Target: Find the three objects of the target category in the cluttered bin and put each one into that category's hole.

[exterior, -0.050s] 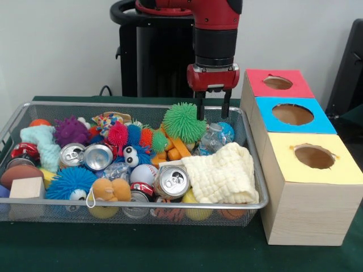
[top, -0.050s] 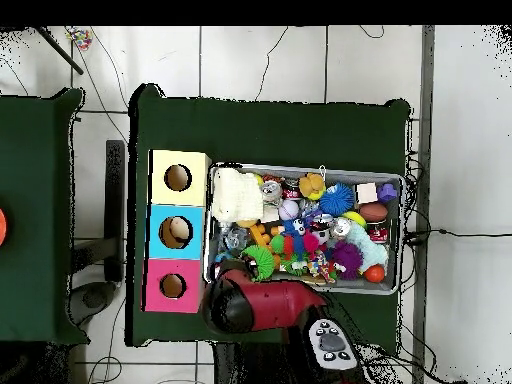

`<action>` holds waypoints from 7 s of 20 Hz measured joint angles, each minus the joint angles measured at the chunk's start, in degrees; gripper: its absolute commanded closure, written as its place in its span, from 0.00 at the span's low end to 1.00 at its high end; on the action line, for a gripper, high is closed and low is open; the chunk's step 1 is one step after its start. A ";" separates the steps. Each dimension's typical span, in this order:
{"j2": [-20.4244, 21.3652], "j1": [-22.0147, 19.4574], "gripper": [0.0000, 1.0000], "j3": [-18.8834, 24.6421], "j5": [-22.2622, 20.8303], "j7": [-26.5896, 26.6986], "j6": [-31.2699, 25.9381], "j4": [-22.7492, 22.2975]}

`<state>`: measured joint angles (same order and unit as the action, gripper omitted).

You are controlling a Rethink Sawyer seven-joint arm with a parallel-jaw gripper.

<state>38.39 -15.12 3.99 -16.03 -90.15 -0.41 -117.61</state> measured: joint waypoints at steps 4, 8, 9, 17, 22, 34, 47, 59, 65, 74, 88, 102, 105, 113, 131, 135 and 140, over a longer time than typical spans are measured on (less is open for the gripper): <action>0.01 -1.11 0.00 0.00 0.01 0.00 0.00 -0.01; 0.01 -1.11 0.00 -0.04 0.01 0.00 0.00 -0.02; 0.01 -1.04 0.00 -0.07 0.01 0.00 0.00 -0.02; 0.32 1.51 0.00 -1.50 0.07 0.00 0.00 -0.02; 0.61 2.05 0.00 -1.65 0.53 0.00 -0.04 -0.02; -0.09 0.08 0.00 -1.62 1.03 0.00 -3.83 2.39; -1.96 1.66 0.00 -2.23 1.55 0.00 -7.19 8.10; -2.94 4.75 1.00 -3.45 5.04 0.00 -7.23 12.00; -2.95 4.71 1.00 -3.47 5.83 0.00 -7.23 12.41; -3.02 4.33 1.00 -3.45 5.82 0.00 -7.23 12.41; -3.05 1.37 1.00 -3.36 5.81 0.00 -7.23 12.41; -3.06 1.74 0.00 -3.63 5.82 0.00 -7.23 12.46; -3.09 2.56 0.00 -3.67 5.81 0.00 -7.24 12.50; -4.60 3.35 0.00 -3.67 5.82 0.00 -7.23 12.78; -6.97 3.30 1.00 -3.10 5.84 0.00 -7.20 13.15; -6.57 2.97 1.00 -3.09 5.83 0.00 -7.21 13.05; -6.50 2.18 1.00 -3.09 5.83 0.00 -7.21 13.03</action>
<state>31.89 -12.95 0.90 -10.20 -90.15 -7.62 -104.58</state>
